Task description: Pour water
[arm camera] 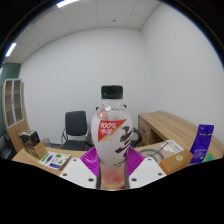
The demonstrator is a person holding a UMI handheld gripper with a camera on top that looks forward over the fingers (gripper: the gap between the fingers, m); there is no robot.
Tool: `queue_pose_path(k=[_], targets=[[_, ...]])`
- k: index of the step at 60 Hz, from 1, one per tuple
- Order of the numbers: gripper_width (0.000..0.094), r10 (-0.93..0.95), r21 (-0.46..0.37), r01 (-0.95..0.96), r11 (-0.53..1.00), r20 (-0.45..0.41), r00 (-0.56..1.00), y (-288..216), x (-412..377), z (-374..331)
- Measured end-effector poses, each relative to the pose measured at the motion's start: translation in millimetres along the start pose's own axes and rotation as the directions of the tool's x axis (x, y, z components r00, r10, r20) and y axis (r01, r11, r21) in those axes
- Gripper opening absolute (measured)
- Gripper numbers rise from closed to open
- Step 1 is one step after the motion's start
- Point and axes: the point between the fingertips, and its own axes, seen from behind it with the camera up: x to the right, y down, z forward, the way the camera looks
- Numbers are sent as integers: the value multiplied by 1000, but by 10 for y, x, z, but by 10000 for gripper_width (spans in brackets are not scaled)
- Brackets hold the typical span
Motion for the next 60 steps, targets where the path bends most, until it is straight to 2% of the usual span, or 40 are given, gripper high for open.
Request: queue_pose_path(k=[7,16,20,22,30,37,42,44,47,50,53,60], targets=[[312,-44,-94,39,995,-57,997,551,322,81],[313,-46,-145,33,989,-85,995,1060,621,125],[316,-45,-154,31,988,-86,995,1203,614,138],[313,-48,-128,37,991,-81,996,1198,631,140],[318,-80,-107,71,992,-89,993,1211,617,105],[442,-78,-105,68,992,-90,993,1199,625,113],[544,-67,-152,53,987,-91,994,1237,647,73],[655,-66,-176,48,983,-99,993,1258,669,38],[877,-67,-208,41,977,-119,991,1278,683,-36],[837,-70,-226,39,973,-133,989,1238,697,-135],[866,-75,-242,38,970,-146,986,1174,707,-272],[861,-77,-266,34,963,-153,985,943,535,-759]])
